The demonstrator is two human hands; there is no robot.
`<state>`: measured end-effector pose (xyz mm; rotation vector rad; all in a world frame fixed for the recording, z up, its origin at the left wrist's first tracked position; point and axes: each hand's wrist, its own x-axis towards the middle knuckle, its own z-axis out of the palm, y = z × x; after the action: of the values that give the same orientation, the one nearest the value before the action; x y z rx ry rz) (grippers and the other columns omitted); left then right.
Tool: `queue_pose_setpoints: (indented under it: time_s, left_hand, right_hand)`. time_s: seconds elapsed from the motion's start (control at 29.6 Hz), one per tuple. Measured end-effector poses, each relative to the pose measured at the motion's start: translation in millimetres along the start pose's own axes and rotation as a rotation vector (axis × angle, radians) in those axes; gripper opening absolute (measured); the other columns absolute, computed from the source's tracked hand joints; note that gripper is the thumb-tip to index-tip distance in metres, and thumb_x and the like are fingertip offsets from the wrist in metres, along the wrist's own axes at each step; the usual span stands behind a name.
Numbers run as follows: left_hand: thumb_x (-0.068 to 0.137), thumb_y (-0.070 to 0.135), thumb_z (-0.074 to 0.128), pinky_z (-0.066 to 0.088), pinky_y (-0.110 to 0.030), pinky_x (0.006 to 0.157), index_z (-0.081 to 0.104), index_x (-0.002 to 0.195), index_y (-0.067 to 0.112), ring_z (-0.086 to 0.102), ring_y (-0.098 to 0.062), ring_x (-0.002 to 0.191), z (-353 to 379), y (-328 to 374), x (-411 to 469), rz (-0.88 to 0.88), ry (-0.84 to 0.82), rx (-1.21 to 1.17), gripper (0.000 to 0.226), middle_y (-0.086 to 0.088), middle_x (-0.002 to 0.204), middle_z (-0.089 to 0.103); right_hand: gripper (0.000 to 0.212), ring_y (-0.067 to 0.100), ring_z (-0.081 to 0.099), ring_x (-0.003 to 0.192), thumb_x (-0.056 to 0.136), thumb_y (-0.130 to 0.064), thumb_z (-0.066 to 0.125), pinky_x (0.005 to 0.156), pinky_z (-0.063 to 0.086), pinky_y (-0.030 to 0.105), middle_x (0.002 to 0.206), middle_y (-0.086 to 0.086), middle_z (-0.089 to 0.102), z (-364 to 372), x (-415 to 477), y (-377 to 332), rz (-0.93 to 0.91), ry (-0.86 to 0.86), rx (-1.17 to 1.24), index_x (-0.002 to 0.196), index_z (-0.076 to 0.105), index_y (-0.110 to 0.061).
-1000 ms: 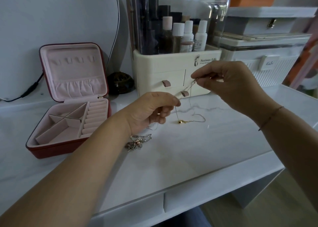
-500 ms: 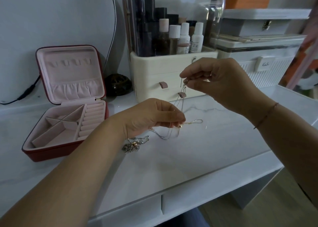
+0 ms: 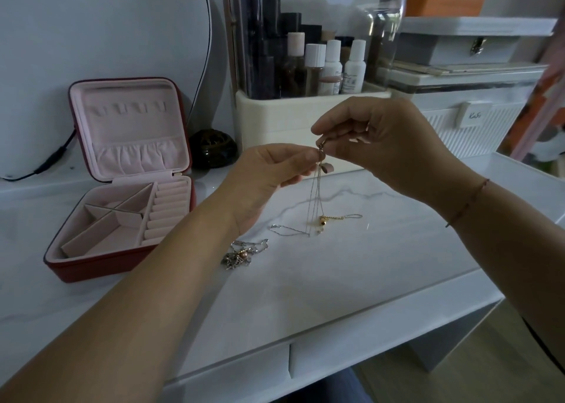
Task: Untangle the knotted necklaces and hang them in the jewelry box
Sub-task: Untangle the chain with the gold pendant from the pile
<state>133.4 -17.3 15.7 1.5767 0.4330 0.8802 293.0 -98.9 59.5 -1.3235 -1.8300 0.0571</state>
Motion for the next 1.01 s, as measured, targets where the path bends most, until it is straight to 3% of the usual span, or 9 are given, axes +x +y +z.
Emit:
queue_pose_setpoints:
  time_s: [0.17, 0.3, 0.44, 0.57, 0.84, 1.01]
  left_hand:
    - [0.066, 0.029, 0.069, 0.045, -0.037, 0.092, 0.076, 0.071, 0.018, 0.057, -0.008, 0.072, -0.7, -2.8, 1.7, -0.013, 0.027, -0.069, 0.014, 0.007, 0.068, 0.069]
    - [0.076, 0.019, 0.069, 0.048, -0.033, 0.085, 0.070, 0.077, 0.011, 0.057, -0.011, 0.070, -4.0, -6.2, 5.8, -0.045, 0.066, -0.119, 0.008, 0.002, 0.067, 0.063]
    - [0.088, 0.006, 0.058, 0.047, -0.034, 0.082, 0.068, 0.069, 0.011, 0.055, -0.015, 0.070, -1.3, -5.9, 7.8, -0.091, 0.061, -0.200, 0.022, -0.002, 0.066, 0.061]
    - [0.083, 0.010, 0.062, 0.047, -0.031, 0.079, 0.064, 0.081, 0.005, 0.054, -0.014, 0.071, -4.3, -5.2, 9.3, -0.079, 0.028, -0.262, 0.006, -0.002, 0.067, 0.060]
    - [0.080, 0.013, 0.064, 0.047, -0.026, 0.073, 0.065, 0.086, 0.003, 0.057, -0.011, 0.068, -8.2, -8.9, 9.8, -0.055, 0.004, -0.180, 0.011, -0.001, 0.069, 0.062]
    - [0.088, 0.010, 0.056, 0.047, -0.024, 0.067, 0.062, 0.089, 0.002, 0.054, -0.012, 0.060, -7.3, -6.7, 9.0, -0.051, 0.011, -0.140, 0.010, 0.000, 0.062, 0.060]
  right_hand:
    - [0.021, 0.007, 0.068, 0.083, 0.082, -0.005, 0.071, 0.073, 0.058, 0.030, 0.089, -0.003, 0.070, 3.5, 0.8, -1.7, 0.010, 0.004, -0.006, 0.099, 0.068, -0.017]
    - [0.020, -0.001, 0.064, 0.082, 0.083, -0.007, 0.070, 0.077, 0.053, 0.015, 0.089, -0.013, 0.066, 5.9, 2.9, 0.8, -0.006, -0.009, -0.076, 0.100, 0.069, -0.018]
    - [0.022, 0.000, 0.063, 0.085, 0.085, -0.007, 0.068, 0.079, 0.051, 0.013, 0.092, -0.010, 0.066, 7.1, 4.4, 4.1, -0.025, -0.018, -0.142, 0.104, 0.070, -0.018]
    - [0.022, 0.004, 0.064, 0.085, 0.085, -0.007, 0.069, 0.077, 0.052, 0.014, 0.095, -0.004, 0.068, 5.1, 4.3, 6.0, -0.015, -0.001, -0.149, 0.103, 0.071, -0.017]
    - [0.014, 0.011, 0.067, 0.075, 0.084, -0.009, 0.070, 0.076, 0.055, 0.020, 0.087, -0.005, 0.070, 7.2, 0.2, 6.6, 0.067, 0.057, -0.099, 0.094, 0.071, -0.019]
    - [0.015, 0.006, 0.065, 0.071, 0.083, -0.007, 0.070, 0.069, 0.049, 0.010, 0.082, -0.006, 0.070, 5.8, -0.9, 5.4, 0.074, 0.073, -0.068, 0.092, 0.070, -0.019]
